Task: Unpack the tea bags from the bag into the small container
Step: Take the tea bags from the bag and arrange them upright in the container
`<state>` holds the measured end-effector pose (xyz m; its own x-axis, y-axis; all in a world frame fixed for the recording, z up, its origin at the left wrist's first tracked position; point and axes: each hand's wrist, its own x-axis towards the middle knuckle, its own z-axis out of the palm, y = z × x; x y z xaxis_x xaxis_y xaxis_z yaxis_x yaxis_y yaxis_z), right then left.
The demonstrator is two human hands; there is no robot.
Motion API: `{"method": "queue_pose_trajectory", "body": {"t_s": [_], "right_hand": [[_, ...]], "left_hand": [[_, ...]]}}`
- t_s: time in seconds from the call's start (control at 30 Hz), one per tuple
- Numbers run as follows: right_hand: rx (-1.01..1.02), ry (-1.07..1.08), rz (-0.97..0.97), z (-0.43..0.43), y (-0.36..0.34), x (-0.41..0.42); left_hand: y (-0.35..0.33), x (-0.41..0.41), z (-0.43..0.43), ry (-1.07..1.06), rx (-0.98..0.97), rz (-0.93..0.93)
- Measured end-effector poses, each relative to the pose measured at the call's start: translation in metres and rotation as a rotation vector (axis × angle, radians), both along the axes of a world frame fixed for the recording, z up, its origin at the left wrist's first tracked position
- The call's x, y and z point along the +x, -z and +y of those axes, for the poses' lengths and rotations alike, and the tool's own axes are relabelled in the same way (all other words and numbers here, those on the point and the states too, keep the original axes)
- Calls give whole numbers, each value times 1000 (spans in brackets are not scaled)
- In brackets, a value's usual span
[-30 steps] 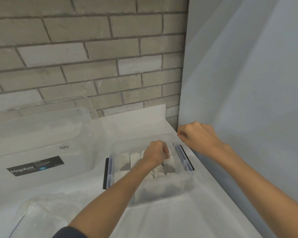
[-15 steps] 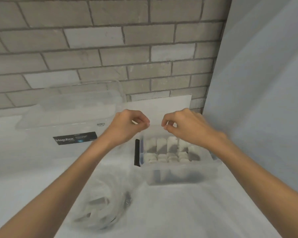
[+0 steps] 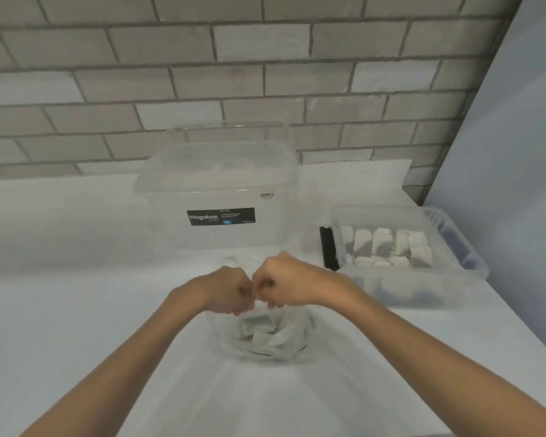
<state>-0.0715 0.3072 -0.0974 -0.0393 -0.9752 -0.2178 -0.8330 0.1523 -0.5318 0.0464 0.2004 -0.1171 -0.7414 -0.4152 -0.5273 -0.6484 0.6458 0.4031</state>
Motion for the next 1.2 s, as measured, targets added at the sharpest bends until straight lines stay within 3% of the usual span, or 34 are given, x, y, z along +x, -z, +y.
{"method": "queue_pose_trajectory", "body": {"t_s": [0.3,0.5,0.63,0.73,0.87,1.03,1.2], "right_hand": [[74,155,143,3,45,15],[26,300,55,14,43,13],[-6,412,-60,17,43,13],[-43,504,-147,21,42,14],[-135,565,-407,29,40,22],[-270,549,-569,30,35,36],[-341,586,-707,29,33,37]], "left_hand": [[56,7,8,36,-98,100],[75,8,12,53,-245,125],[77,14,11,-12,-156,303],[74,23,13,-147,-54,546],[55,36,21,-366,217,805],[33,43,22,-356,360,914],[14,54,11,-261,275,893]]}}
